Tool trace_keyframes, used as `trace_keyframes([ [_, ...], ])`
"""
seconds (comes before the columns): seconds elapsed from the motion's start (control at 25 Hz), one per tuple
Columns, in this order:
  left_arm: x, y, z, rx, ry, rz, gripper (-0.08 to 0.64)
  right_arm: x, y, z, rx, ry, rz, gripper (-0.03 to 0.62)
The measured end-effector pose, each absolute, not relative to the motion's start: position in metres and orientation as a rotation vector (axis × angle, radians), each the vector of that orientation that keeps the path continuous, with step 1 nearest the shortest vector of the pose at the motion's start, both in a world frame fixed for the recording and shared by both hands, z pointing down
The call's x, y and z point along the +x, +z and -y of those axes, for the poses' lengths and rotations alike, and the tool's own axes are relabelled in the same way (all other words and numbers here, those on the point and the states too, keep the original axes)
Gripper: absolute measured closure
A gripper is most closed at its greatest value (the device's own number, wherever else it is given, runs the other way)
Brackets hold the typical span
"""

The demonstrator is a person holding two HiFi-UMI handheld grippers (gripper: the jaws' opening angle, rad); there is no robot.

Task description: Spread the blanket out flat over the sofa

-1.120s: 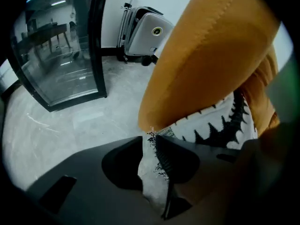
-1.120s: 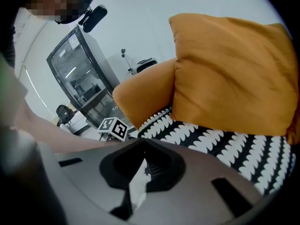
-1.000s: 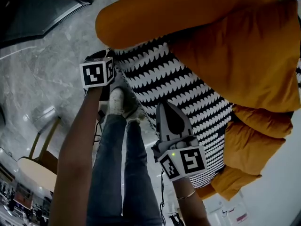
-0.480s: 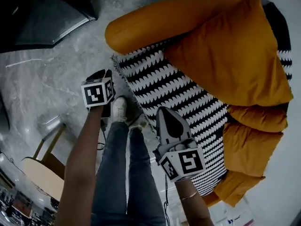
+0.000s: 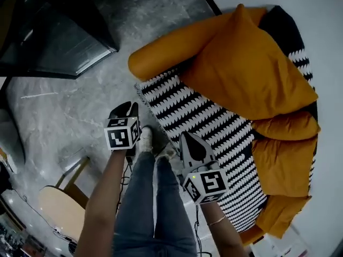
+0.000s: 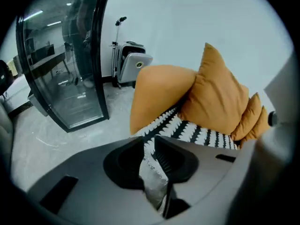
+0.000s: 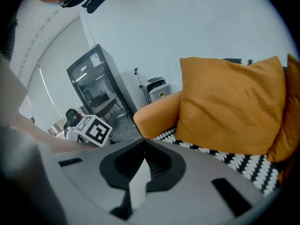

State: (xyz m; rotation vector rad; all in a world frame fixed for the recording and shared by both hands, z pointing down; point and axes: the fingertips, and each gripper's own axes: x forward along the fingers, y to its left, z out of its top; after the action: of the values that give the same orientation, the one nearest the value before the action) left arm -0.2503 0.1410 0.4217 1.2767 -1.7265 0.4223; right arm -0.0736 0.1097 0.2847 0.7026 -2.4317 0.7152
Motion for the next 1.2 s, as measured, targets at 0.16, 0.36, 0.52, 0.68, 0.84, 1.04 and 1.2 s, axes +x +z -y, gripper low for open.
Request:
trace_keyframes([
  [0.16,-0.24,0.374,-0.139,1.323,0.398,1.739,0.491,-0.072,0.251,-0.107,0.729,0.685,2.463,0.581],
  [0.36,-0.228,0.324,-0.137,1.363,0.39,1.752,0.523,-0.072,0.209,-0.102,0.763,0.655,2.514,0.581],
  [0.52,-0.215,0.284,-0.134,1.389,0.33,1.762,0.535,-0.064,0.175,-0.097,0.791,0.622,2.541,0.581],
  [0.68,-0.209,0.237,-0.125,1.464,0.263,1.78,0.541,-0.051,0.148,-0.09,0.87,0.623,2.562,0.581],
  [0.84,-0.195,0.196,-0.128,1.53,0.253,1.78,0.541,-0.032,0.124,-0.096,0.911,0.621,2.563,0.581],
  [1.04,-0.173,0.153,-0.131,1.626,0.247,1.76,0.541,-0.012,0.099,-0.101,0.964,0.617,2.569,0.581],
  [1.2,-0.153,0.121,-0.128,1.716,0.222,1.757,0.541,-0.001,0.078,-0.1,0.993,0.594,2.598,0.581],
])
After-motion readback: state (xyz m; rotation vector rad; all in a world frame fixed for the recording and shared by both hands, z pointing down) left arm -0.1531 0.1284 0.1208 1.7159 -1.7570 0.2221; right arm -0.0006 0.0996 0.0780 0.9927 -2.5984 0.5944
